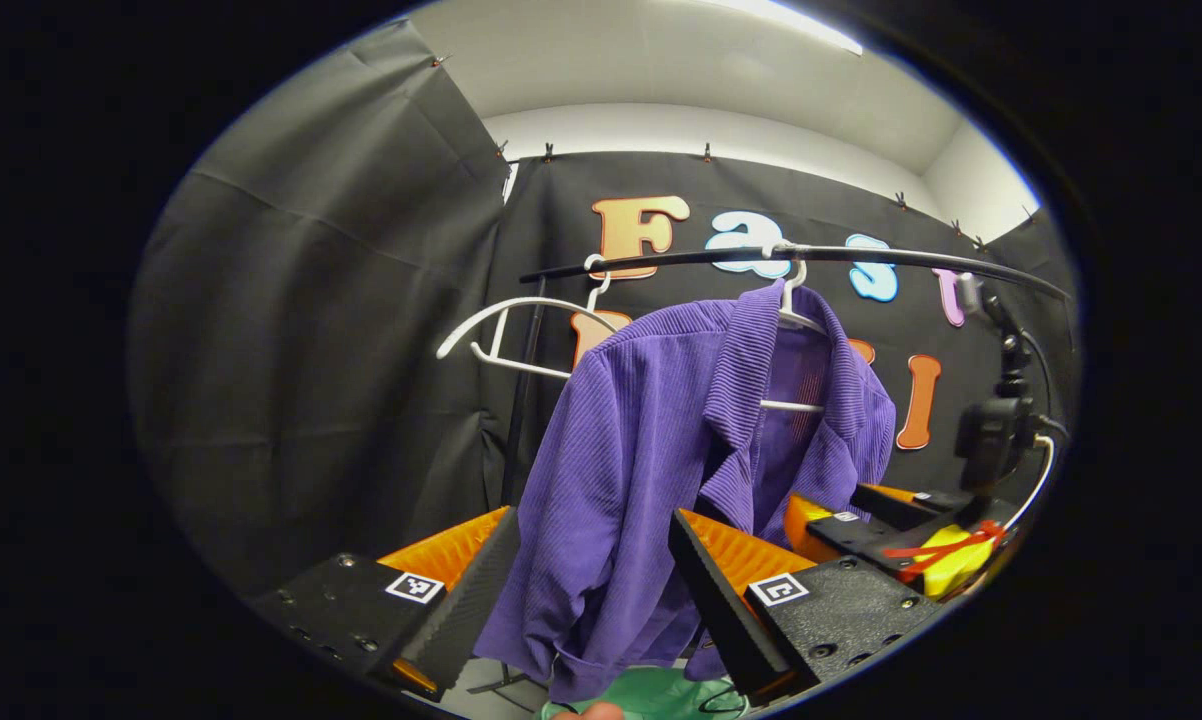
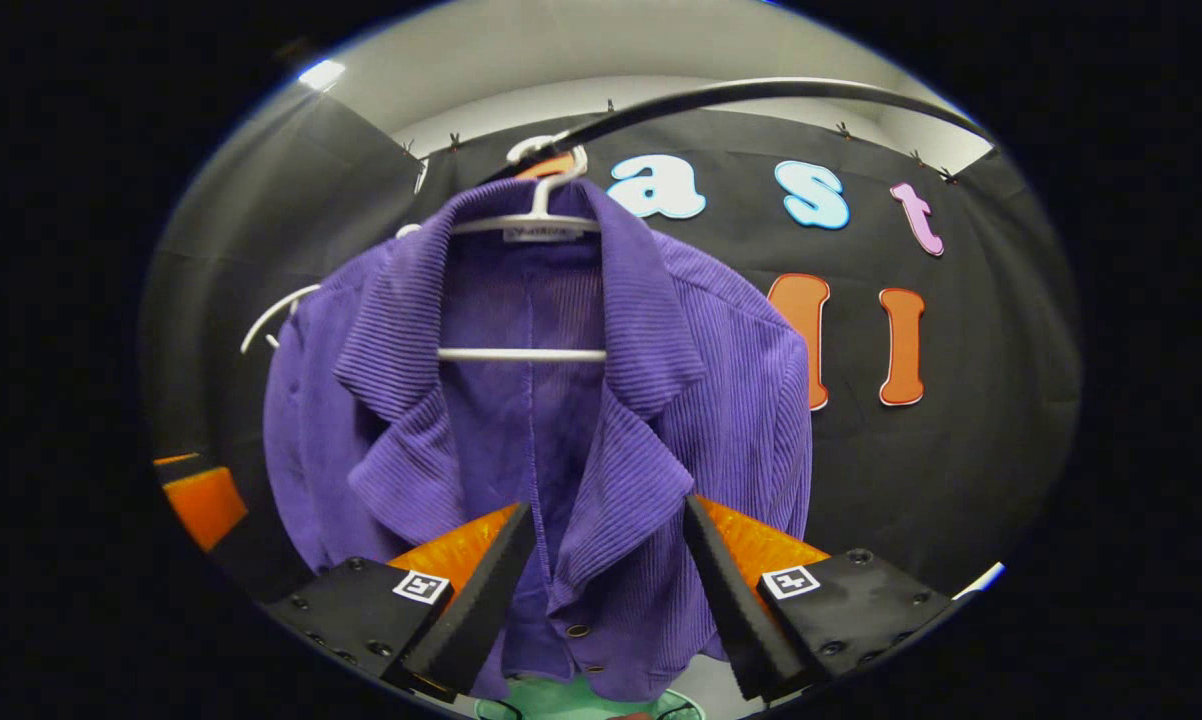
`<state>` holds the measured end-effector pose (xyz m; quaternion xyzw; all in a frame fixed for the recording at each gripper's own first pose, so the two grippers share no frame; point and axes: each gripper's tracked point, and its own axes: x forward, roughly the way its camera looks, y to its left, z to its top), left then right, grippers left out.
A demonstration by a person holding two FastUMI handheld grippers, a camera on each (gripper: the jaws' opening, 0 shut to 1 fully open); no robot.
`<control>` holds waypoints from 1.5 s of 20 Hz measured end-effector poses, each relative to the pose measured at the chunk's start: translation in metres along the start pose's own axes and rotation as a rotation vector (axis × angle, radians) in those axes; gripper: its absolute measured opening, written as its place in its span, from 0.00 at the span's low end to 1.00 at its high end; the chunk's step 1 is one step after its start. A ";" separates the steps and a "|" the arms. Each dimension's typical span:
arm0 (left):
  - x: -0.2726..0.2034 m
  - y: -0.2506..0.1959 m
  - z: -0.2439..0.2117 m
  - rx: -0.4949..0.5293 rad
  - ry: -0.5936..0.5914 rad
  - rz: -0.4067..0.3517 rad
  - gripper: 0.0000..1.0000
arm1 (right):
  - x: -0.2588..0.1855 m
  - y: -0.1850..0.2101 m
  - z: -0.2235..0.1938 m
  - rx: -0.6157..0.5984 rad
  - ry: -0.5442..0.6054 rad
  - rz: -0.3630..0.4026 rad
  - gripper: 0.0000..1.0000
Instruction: Grasp the clothes on the hanger with both hands and then place them into the laundry hamper below.
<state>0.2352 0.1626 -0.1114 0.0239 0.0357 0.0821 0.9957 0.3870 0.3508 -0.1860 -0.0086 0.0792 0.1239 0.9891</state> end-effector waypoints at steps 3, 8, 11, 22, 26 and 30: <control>-0.014 -0.014 0.002 -0.003 -0.019 0.063 0.96 | 0.030 -0.019 -0.019 0.044 0.037 -0.003 0.94; -0.008 -0.049 -0.010 0.002 -0.036 0.106 0.96 | 0.041 -0.059 -0.011 0.058 0.004 0.082 0.64; 0.009 -0.072 -0.025 0.016 -0.022 0.111 0.99 | 0.029 -0.072 -0.006 0.060 0.013 0.168 0.31; 0.089 -0.117 -0.086 -0.065 0.011 0.181 0.93 | -0.002 -0.096 0.028 0.015 -0.097 0.271 0.15; 0.110 -0.099 -0.086 -0.080 -0.032 0.224 0.93 | -0.013 -0.090 0.026 -0.014 -0.098 0.314 0.12; 0.110 -0.082 -0.074 -0.036 -0.064 0.229 0.48 | -0.020 -0.089 0.030 -0.036 -0.122 0.303 0.12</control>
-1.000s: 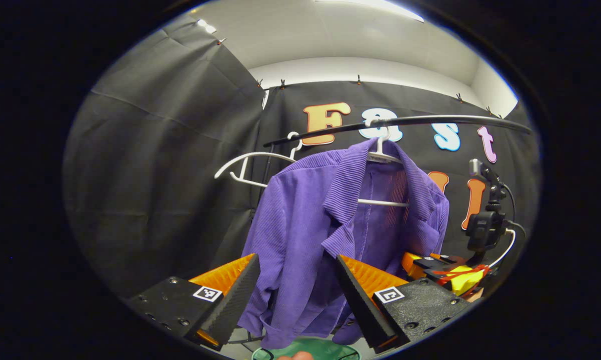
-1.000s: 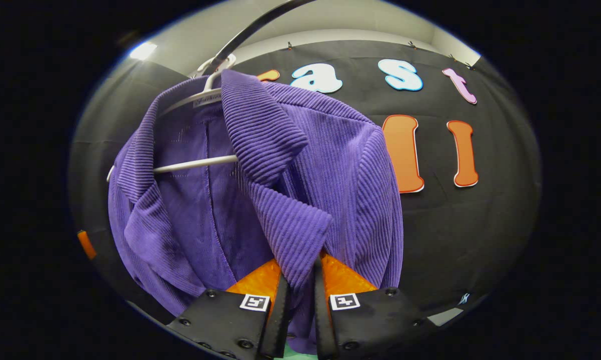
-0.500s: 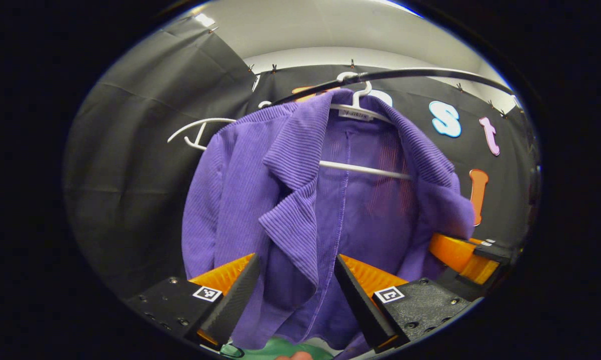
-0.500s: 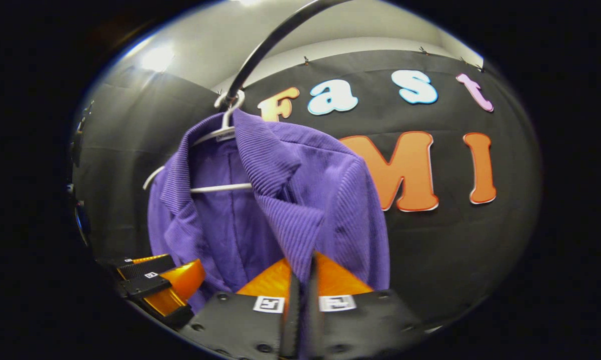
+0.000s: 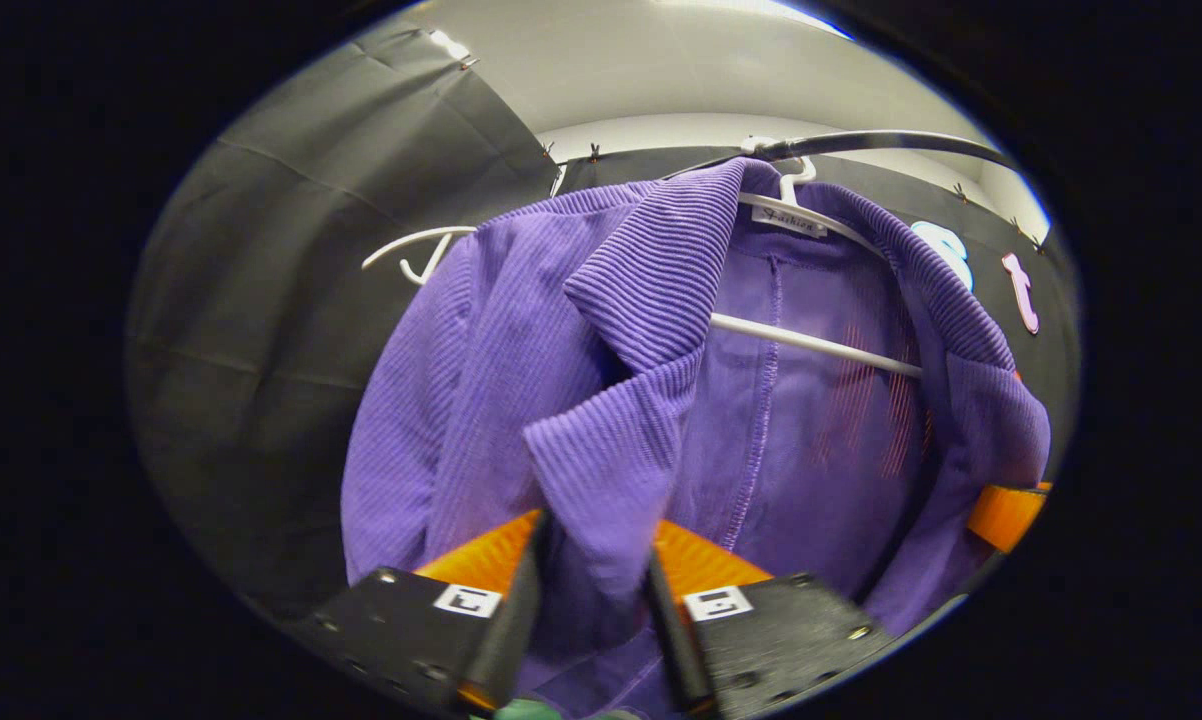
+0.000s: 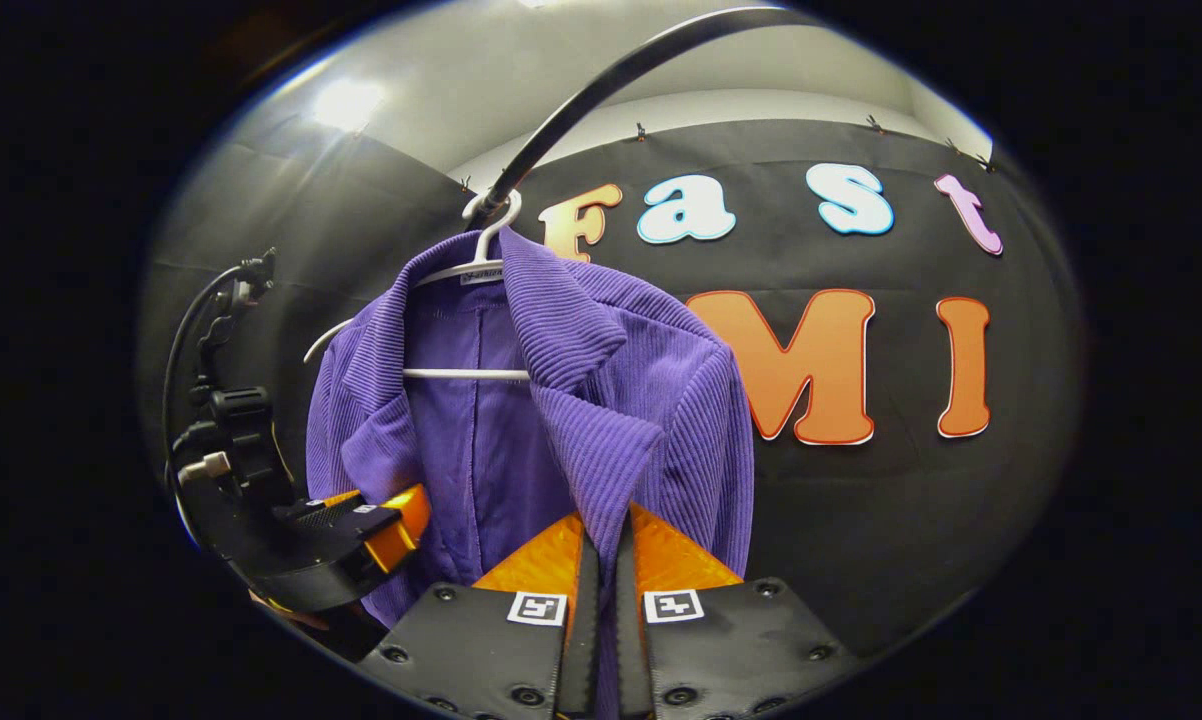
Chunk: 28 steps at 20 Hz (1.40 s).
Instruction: Grasp the clothes on the hanger with both hands and then place them into the laundry hamper below.
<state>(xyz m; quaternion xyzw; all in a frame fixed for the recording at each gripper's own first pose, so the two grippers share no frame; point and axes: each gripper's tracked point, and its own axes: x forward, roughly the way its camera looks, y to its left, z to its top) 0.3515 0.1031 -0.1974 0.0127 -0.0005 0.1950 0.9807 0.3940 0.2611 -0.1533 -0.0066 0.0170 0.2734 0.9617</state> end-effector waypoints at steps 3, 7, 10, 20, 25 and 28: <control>-0.003 -0.005 0.000 0.045 0.034 -0.063 0.06 | 0.002 -0.005 0.000 0.006 -0.011 -0.039 0.12; -0.024 0.014 0.018 0.129 -0.010 -0.055 0.01 | -0.005 -0.009 0.007 0.003 -0.060 -0.090 0.08; -0.036 0.045 0.044 0.163 -0.086 0.028 0.00 | -0.014 -0.019 0.016 -0.005 -0.102 -0.159 0.08; -0.022 0.120 0.181 0.173 -0.341 0.150 0.02 | -0.030 -0.085 0.065 -0.049 -0.233 -0.437 0.08; 0.008 0.134 0.236 0.157 -0.402 0.140 0.02 | -0.011 -0.108 0.097 -0.097 -0.333 -0.536 0.08; 0.029 0.136 0.253 0.166 -0.432 0.138 0.02 | 0.001 -0.118 0.111 -0.115 -0.370 -0.565 0.08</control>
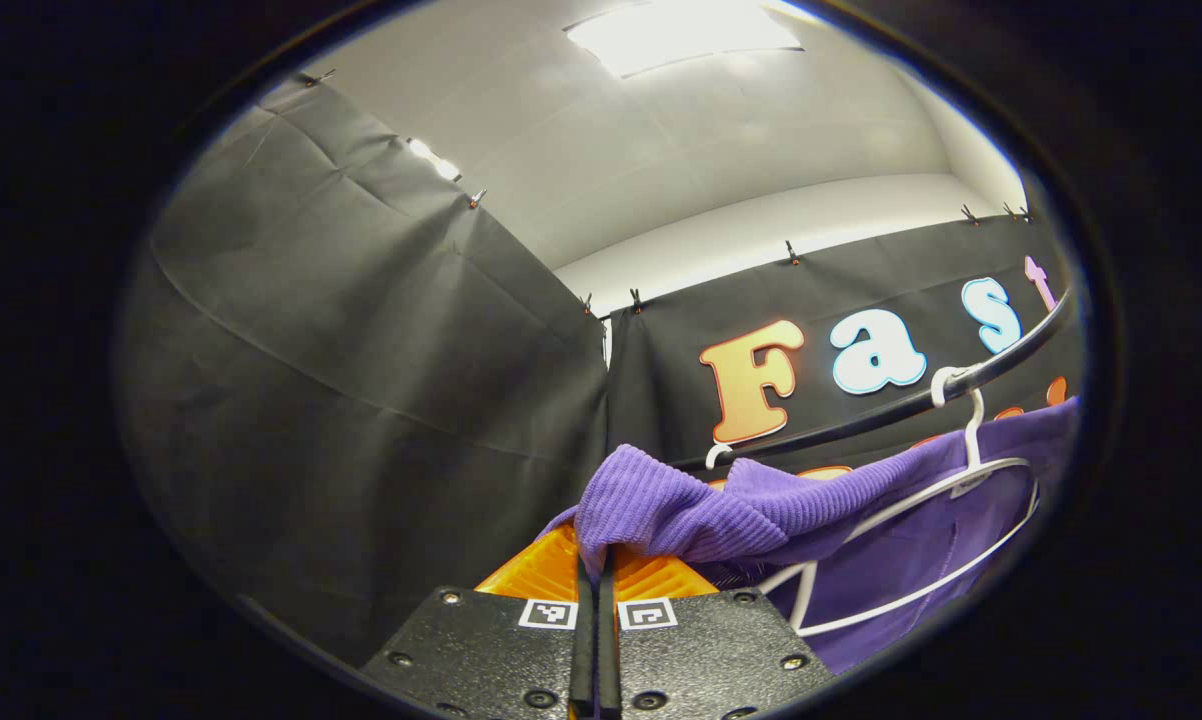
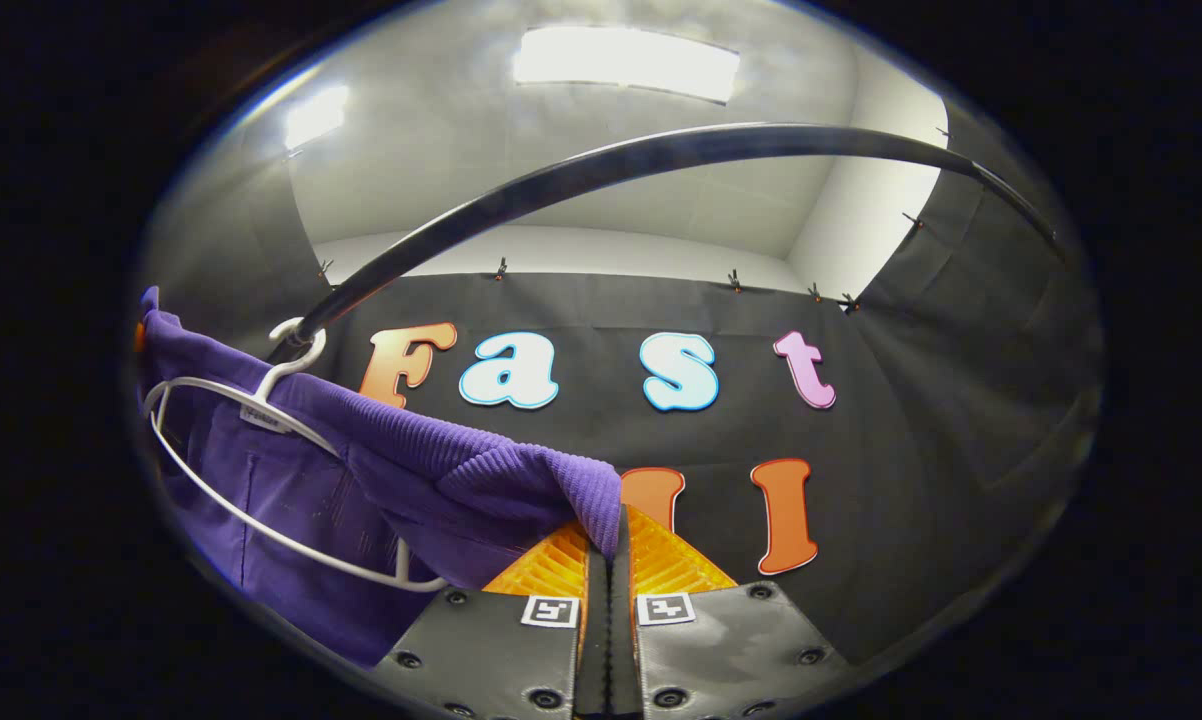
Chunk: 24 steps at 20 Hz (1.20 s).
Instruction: Grasp the clothes on the hanger with both hands and then place them into the laundry hamper below.
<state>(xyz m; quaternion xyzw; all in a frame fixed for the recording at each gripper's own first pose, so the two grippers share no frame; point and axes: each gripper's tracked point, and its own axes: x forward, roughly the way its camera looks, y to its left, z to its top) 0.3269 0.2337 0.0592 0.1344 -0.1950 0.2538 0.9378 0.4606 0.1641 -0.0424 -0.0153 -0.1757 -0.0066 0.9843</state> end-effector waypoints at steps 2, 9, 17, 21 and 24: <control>0.012 -0.005 0.002 -0.024 -0.005 -0.013 0.02 | 0.010 -0.002 0.000 0.012 0.003 -0.017 0.07; 0.033 -0.031 -0.015 -0.063 0.031 -0.096 0.02 | 0.045 -0.016 -0.001 -0.070 -0.029 -0.076 0.08; 0.032 -0.024 -0.076 -0.059 0.156 -0.077 0.02 | 0.069 0.006 -0.043 -0.110 0.075 -0.015 0.02; 0.010 -0.014 -0.097 -0.048 0.192 -0.066 0.02 | 0.067 0.013 -0.057 -0.084 0.095 0.015 0.08; -0.009 -0.006 -0.107 -0.028 0.209 -0.063 0.02 | 0.058 0.010 -0.053 -0.097 0.074 0.023 0.08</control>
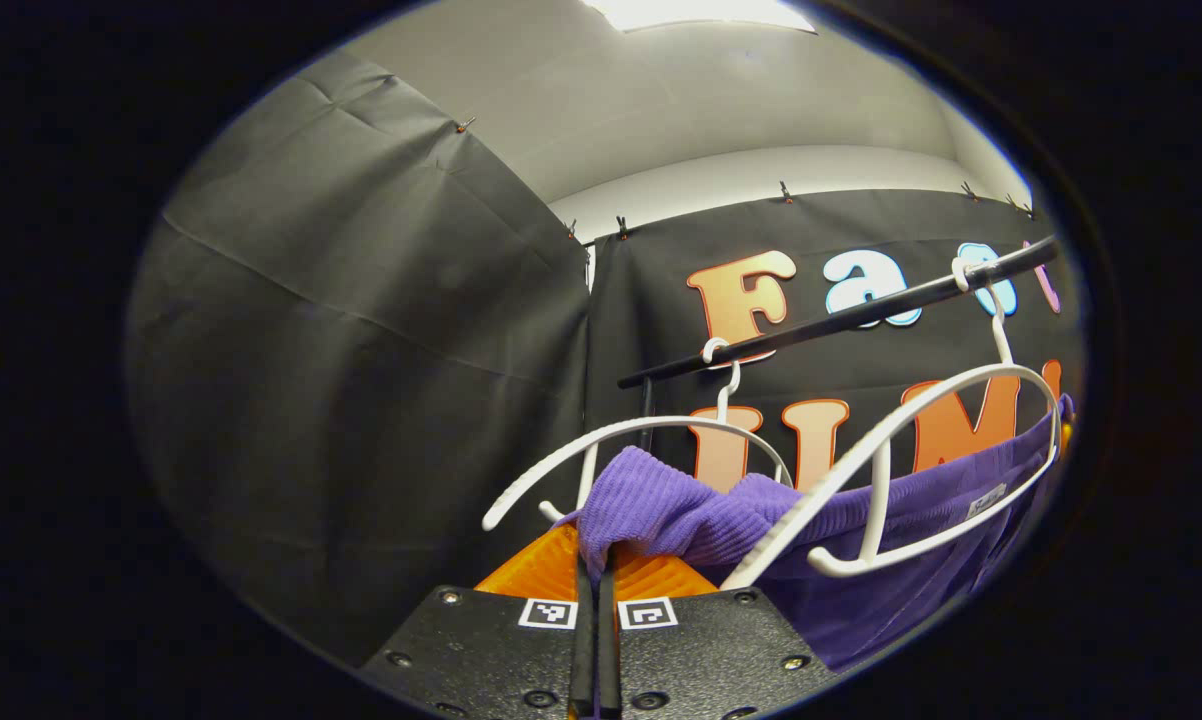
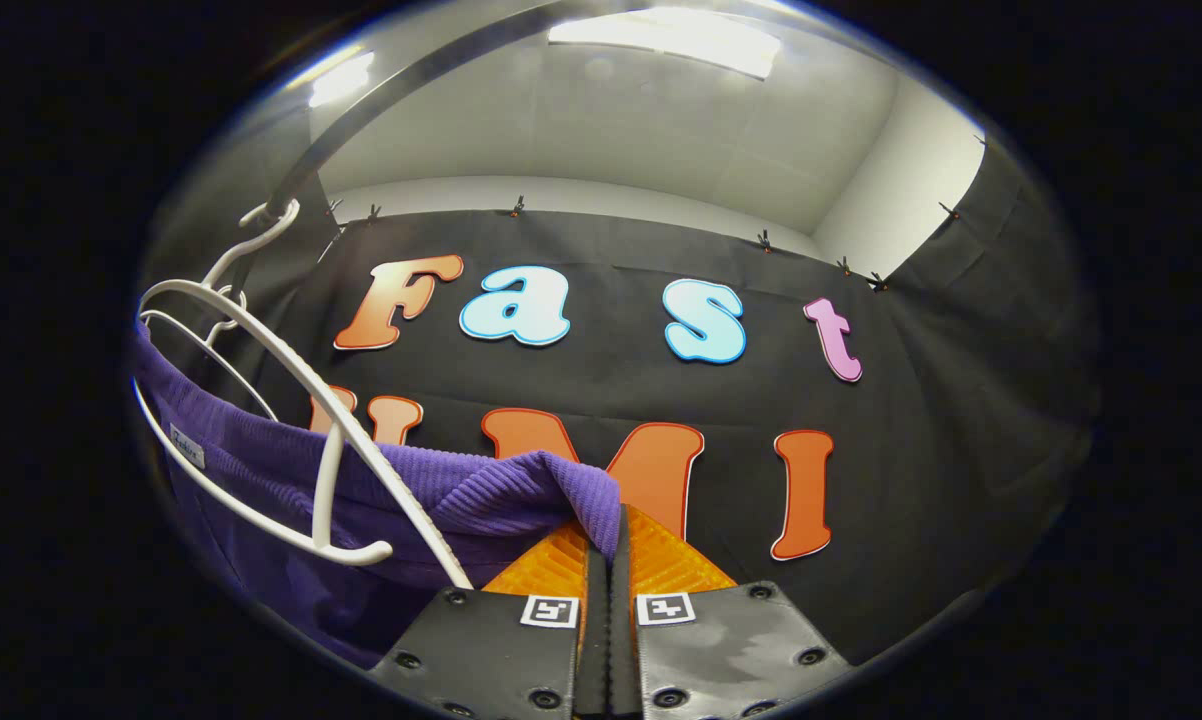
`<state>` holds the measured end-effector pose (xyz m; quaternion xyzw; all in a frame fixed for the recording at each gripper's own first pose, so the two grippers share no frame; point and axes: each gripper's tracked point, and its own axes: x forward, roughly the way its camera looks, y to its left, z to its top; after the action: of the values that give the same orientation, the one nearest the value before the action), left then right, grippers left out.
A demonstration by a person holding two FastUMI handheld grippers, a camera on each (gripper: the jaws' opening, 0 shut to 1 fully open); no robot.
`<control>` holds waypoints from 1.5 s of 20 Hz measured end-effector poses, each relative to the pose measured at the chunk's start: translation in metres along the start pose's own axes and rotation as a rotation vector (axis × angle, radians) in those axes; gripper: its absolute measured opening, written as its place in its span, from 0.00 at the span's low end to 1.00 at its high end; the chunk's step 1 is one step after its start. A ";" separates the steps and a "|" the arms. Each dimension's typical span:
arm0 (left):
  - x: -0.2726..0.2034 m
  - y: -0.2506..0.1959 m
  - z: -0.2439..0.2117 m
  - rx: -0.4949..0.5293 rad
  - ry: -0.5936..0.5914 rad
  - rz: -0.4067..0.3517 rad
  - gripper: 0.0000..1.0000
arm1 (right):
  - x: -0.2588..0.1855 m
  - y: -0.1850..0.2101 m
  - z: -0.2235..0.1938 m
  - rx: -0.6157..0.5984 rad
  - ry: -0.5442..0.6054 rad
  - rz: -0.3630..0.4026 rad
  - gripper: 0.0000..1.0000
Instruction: Grasp the clothes on the hanger with both hands and then place them into the laundry hamper below.
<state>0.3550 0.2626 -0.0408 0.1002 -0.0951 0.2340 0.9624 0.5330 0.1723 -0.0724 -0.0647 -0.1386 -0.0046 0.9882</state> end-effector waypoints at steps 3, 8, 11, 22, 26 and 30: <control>-0.015 0.006 -0.014 -0.007 0.033 0.011 0.02 | -0.012 -0.002 0.006 0.008 -0.013 0.012 0.08; -0.038 0.009 -0.027 0.018 0.063 0.010 0.02 | -0.032 -0.008 -0.004 -0.016 0.000 0.011 0.07; -0.059 0.008 -0.028 0.027 0.057 0.002 0.02 | -0.039 -0.015 -0.014 -0.037 0.005 0.013 0.08; -0.117 0.020 -0.049 0.110 0.155 -0.049 0.02 | -0.107 -0.015 -0.014 -0.070 0.071 0.088 0.08; -0.124 0.011 -0.064 0.079 0.213 -0.072 0.02 | -0.123 0.008 -0.012 -0.044 0.097 0.150 0.08; -0.135 0.000 -0.078 0.049 0.269 -0.132 0.04 | -0.148 0.039 -0.022 -0.059 0.145 0.259 0.08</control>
<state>0.2481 0.2228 -0.1472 0.0974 0.0473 0.1838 0.9770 0.3981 0.2071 -0.1393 -0.1108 -0.0573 0.1143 0.9856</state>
